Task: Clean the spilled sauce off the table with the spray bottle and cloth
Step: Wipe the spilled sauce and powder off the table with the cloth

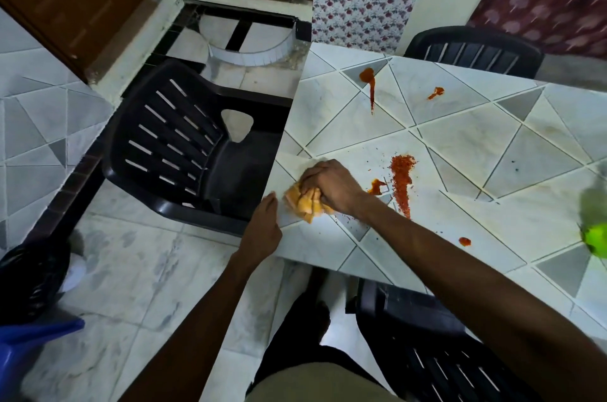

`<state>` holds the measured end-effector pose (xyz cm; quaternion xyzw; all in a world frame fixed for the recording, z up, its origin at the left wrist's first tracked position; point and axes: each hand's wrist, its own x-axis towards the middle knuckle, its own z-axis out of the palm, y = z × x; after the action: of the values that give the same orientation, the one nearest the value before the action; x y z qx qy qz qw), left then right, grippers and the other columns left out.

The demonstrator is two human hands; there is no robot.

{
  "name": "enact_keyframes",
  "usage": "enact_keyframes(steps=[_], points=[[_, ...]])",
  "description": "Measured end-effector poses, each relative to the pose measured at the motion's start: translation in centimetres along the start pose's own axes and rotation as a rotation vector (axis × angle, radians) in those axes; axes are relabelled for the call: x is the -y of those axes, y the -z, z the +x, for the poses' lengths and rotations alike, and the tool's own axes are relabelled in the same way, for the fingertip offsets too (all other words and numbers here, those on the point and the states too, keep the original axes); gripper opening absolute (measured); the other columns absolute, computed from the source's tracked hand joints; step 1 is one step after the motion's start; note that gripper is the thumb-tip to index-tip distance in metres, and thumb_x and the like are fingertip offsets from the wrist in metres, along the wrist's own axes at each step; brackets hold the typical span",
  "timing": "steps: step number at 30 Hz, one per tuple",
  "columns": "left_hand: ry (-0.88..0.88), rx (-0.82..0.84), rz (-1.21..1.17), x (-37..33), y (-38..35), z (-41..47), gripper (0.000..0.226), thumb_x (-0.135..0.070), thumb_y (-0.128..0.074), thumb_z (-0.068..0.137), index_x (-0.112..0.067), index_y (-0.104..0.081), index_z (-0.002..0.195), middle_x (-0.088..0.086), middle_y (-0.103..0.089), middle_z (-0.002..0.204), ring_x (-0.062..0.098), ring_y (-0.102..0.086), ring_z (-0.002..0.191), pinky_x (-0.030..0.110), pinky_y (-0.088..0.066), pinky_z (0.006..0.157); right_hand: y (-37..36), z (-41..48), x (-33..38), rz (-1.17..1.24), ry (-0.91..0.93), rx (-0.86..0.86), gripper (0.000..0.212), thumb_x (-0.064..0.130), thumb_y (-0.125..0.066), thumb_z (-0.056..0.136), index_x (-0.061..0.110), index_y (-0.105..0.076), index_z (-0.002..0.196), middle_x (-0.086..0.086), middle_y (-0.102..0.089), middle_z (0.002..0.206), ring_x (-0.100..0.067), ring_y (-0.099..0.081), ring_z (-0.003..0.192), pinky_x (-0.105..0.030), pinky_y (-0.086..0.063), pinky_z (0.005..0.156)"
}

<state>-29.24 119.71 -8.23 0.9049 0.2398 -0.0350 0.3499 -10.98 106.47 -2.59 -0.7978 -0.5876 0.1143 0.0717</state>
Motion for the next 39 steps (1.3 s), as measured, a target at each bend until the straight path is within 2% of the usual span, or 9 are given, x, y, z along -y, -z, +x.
enact_keyframes(steps=[4,9,14,18,21,26,30,33,39], points=[[-0.013,-0.005,0.033,0.7,-0.5,-1.1,0.064,0.015,-0.049,0.084,0.011,-0.03,0.145,0.027,-0.031,0.153,0.038,-0.03,0.144,0.038,-0.023,0.12,-2.5,0.2,1.0,-0.059,0.072,0.11,0.027,0.017,-0.066,0.083,0.022,-0.076,0.108,0.001,-0.071,0.121,-0.031,-0.062,0.113,-0.045,-0.044,0.095],[-0.023,-0.036,0.046,-0.1,-1.0,-1.4,0.063,-0.005,-0.054,0.094,0.007,-0.026,0.149,0.021,-0.022,0.158,0.032,-0.02,0.148,0.036,-0.018,0.122,-2.5,-4.8,-1.8,-0.147,0.145,0.2,0.037,0.017,-0.079,0.071,0.027,-0.077,0.107,0.007,-0.069,0.126,-0.022,-0.056,0.126,-0.042,-0.037,0.112],[-0.008,-0.036,0.047,-2.5,-2.0,-0.4,0.066,-0.014,-0.053,0.096,0.0,-0.022,0.152,0.015,-0.02,0.16,0.026,-0.018,0.149,0.033,-0.016,0.122,-2.7,-9.9,-4.8,-0.225,0.189,0.193,0.03,0.022,-0.075,0.077,0.03,-0.075,0.106,0.008,-0.069,0.124,-0.022,-0.056,0.126,-0.044,-0.035,0.115],[-0.073,0.008,0.065,-4.7,-2.9,1.2,0.064,-0.015,-0.052,0.097,0.001,-0.023,0.152,0.016,-0.022,0.16,0.027,-0.02,0.149,0.033,-0.015,0.122,-1.2,-11.1,-6.7,-0.24,0.161,0.087,0.036,0.021,-0.081,0.068,0.033,-0.076,0.102,0.014,-0.071,0.117,-0.019,-0.056,0.12,-0.041,-0.039,0.11],[-0.141,0.03,0.082,-5.9,-3.6,3.1,0.062,-0.015,-0.055,0.095,0.003,-0.031,0.149,0.019,-0.03,0.156,0.03,-0.026,0.146,0.038,-0.022,0.121,1.8,-11.0,-8.5,-0.097,0.065,-0.133,0.031,0.018,-0.077,0.064,0.029,-0.078,0.094,0.011,-0.073,0.113,-0.022,-0.057,0.114,-0.04,-0.043,0.101],[-0.192,0.066,0.129,-7.5,-4.4,6.4,0.068,-0.027,-0.049,0.089,0.006,-0.036,0.146,0.021,-0.034,0.154,0.033,-0.029,0.145,0.038,-0.022,0.12,7.0,-9.7,-13.0,0.012,-0.407,-0.243,0.046,0.012,-0.062,0.064,0.022,-0.073,0.108,-0.003,-0.069,0.118,-0.038,-0.059,0.101,-0.041,-0.045,0.08],[-0.207,0.082,0.161,-8.6,-4.7,8.6,0.067,-0.021,-0.061,0.089,0.003,-0.036,0.147,0.017,-0.029,0.157,0.028,-0.023,0.147,0.033,-0.017,0.12,8.1,-8.0,-17.1,0.101,-0.728,-0.161,0.063,0.033,-0.043,0.074,0.019,-0.06,0.133,-0.013,-0.059,0.126,-0.044,-0.053,0.111,-0.048,-0.047,0.087],[-0.235,0.086,0.216,-7.9,-4.9,9.1,0.069,-0.024,-0.066,0.087,0.001,-0.038,0.146,0.015,-0.032,0.156,0.028,-0.027,0.146,0.039,-0.027,0.12,6.5,-6.6,-20.1,0.089,-0.872,-0.048,0.051,0.03,-0.053,0.091,0.024,-0.05,0.142,-0.016,-0.052,0.131,-0.044,-0.049,0.12,-0.053,-0.044,0.096],[-0.244,0.09,0.226,-7.0,-5.5,8.9,0.077,-0.028,-0.066,0.088,-0.002,-0.03,0.15,0.012,-0.027,0.159,0.026,-0.023,0.147,0.038,-0.024,0.121,3.1,-6.3,-20.9,0.113,-0.844,0.12,0.059,0.032,-0.066,0.091,0.034,-0.044,0.145,-0.009,-0.043,0.145,-0.041,-0.045,0.122,-0.049,-0.048,0.095]])
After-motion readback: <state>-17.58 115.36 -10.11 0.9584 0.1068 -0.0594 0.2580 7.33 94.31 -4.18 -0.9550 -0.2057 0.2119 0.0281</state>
